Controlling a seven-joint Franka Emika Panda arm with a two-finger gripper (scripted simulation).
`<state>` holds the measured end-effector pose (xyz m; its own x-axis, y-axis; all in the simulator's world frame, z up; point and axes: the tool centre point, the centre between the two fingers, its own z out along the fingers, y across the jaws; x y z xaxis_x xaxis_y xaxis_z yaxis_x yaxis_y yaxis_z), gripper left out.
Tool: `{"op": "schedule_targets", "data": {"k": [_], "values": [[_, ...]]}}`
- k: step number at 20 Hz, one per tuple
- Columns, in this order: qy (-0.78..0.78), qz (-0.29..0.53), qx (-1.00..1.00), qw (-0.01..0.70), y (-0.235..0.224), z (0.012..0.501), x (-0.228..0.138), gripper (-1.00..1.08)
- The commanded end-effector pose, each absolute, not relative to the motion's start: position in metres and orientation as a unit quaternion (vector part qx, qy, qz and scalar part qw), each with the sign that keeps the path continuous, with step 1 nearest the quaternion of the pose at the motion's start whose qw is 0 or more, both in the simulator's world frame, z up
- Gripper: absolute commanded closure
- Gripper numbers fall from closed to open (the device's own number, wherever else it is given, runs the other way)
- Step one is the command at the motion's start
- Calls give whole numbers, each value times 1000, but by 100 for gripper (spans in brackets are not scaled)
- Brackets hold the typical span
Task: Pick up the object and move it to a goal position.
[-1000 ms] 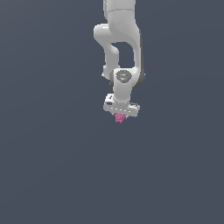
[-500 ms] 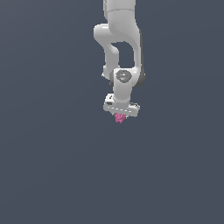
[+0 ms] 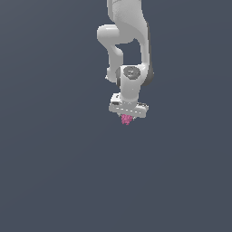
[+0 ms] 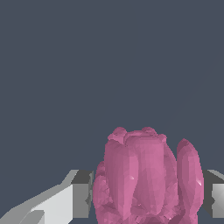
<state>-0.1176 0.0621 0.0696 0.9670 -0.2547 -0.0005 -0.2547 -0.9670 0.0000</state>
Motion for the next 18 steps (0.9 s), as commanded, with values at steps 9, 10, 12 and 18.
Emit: {"op": "schedule_targets", "data": {"k": [9, 10, 12, 18], "values": [[128, 0, -992, 0, 97, 152, -114, 108], [128, 0, -992, -1, 101, 162, -114, 108], [128, 0, -992, -1, 109, 182, -113, 108], [129, -1, -992, -1, 134, 241, -110, 108]]}}
